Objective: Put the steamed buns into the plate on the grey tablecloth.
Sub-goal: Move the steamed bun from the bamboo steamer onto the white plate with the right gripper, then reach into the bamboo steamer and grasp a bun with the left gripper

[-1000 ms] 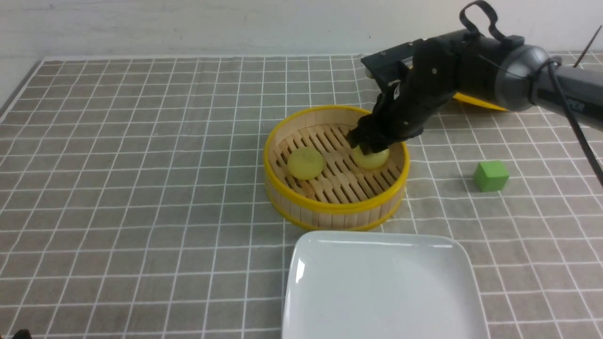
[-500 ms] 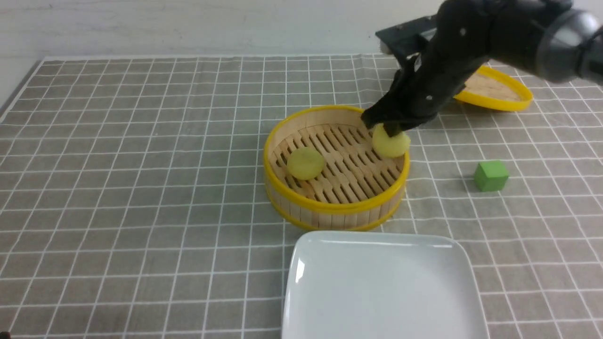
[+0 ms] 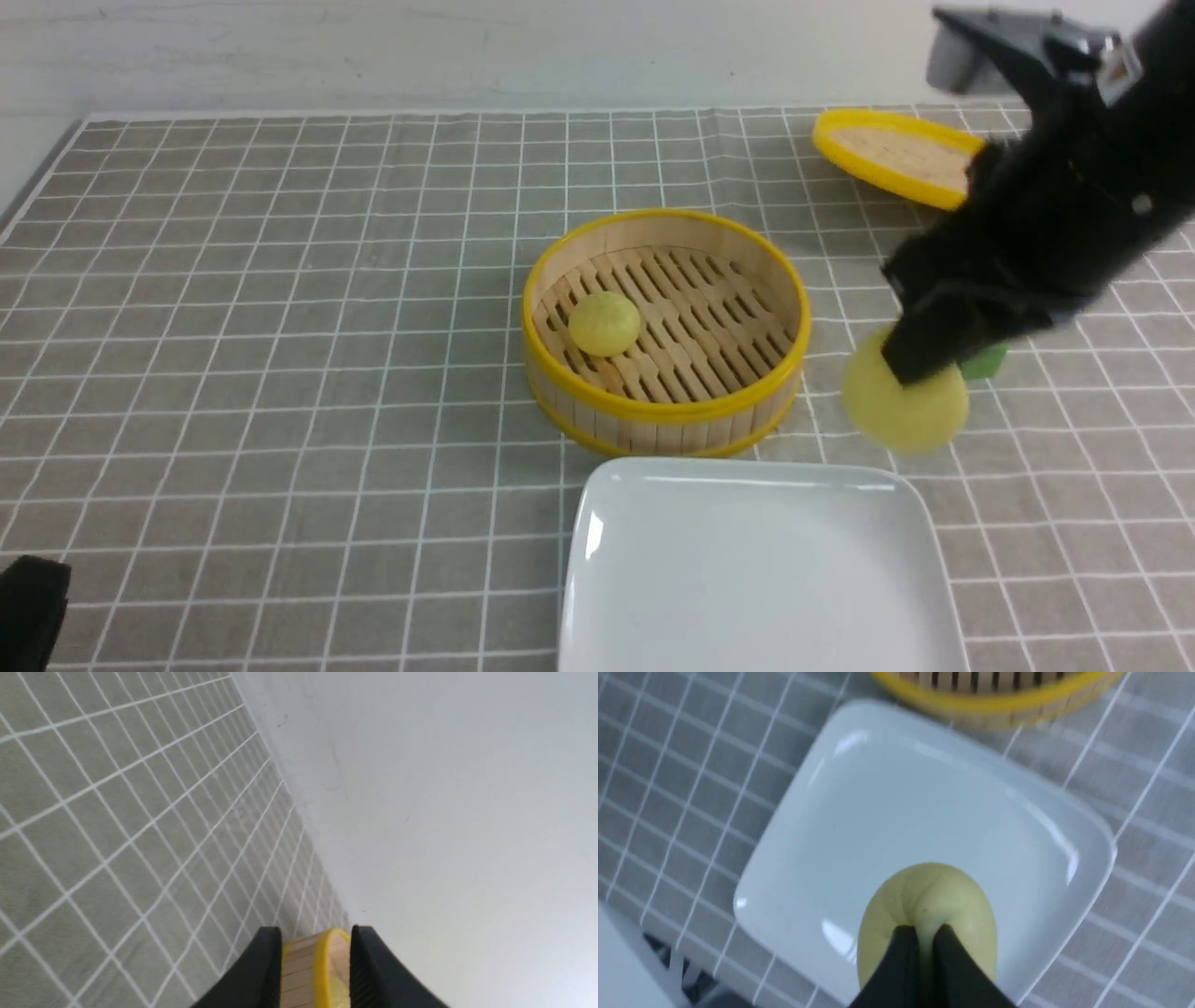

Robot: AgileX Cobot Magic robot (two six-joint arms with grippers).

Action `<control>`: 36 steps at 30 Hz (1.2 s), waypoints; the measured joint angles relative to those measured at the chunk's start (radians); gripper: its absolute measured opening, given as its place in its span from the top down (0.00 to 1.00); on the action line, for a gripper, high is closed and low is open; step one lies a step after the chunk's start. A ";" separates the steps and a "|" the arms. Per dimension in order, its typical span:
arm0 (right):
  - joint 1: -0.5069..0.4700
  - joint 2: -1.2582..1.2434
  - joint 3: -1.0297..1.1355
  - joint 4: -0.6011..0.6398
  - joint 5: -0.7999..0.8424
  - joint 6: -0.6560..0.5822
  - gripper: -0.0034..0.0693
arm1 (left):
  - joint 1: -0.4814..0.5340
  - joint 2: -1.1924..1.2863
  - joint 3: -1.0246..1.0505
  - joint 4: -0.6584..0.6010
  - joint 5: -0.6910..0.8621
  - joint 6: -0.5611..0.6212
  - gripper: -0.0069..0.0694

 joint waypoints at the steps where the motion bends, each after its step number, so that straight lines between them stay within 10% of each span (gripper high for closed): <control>1: 0.012 -0.027 0.080 0.010 -0.036 0.000 0.93 | 0.000 0.000 0.000 -0.005 -0.021 0.000 0.59; 6: 0.068 -0.079 0.359 0.032 -0.273 0.000 0.92 | 0.000 0.000 -0.003 -0.010 -0.095 0.002 0.62; 13: 0.187 -0.046 0.588 0.023 -0.618 0.000 0.80 | 0.000 0.131 -0.303 0.061 0.228 0.114 0.79; 18: 0.201 -0.025 0.592 -0.011 -0.697 0.000 0.54 | -0.001 0.474 -0.633 0.049 0.667 0.376 0.83; 24: 0.197 -0.079 0.525 -0.032 -0.586 0.027 0.38 | -0.001 0.834 -0.816 -0.158 0.828 0.729 0.78; 29: 0.136 -0.197 0.435 -0.140 -0.421 0.145 0.43 | -0.001 1.151 -0.915 -0.472 0.928 1.041 0.64; 36: 0.049 -0.412 0.421 -0.384 -0.194 0.276 0.69 | -0.090 1.498 -1.127 -0.560 1.000 1.153 0.43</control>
